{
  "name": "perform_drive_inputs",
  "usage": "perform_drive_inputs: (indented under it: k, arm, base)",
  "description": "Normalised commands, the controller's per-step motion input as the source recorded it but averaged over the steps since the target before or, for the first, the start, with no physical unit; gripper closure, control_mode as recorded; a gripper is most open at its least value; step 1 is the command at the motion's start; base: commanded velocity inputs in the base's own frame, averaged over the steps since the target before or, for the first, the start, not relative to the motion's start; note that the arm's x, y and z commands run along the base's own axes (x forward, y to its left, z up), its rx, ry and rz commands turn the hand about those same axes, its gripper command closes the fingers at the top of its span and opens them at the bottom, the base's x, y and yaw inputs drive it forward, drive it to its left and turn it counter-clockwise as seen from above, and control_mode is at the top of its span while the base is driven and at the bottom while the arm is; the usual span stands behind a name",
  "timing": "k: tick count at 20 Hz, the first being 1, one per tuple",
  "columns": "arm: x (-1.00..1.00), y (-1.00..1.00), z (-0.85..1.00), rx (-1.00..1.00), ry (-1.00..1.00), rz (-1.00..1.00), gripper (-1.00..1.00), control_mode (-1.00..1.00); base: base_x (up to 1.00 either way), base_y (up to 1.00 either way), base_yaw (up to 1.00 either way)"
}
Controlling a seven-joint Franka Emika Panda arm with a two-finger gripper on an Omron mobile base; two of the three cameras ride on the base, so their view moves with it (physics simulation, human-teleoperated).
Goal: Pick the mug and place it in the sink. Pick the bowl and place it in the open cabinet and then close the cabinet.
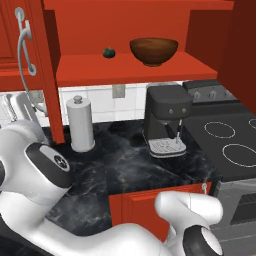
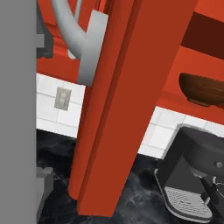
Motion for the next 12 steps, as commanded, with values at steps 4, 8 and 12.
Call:
perform_drive_inputs:
  k: [4, 8, 12]
  arm:
    - [0.04, -0.07, 0.0, 0.0, -0.03, -0.08, -1.0, -1.0]
    - [0.0, -0.15, 0.0, 0.0, -0.02, -0.1, -1.0, -1.0]
    - [0.04, -0.32, 0.0, 0.0, 0.0, -0.11, -1.0, -1.0]
  base:
    - [0.0, 0.0, 0.0]
    - [0.0, 0.0, 0.0]
    - [0.0, 0.0, 0.0]
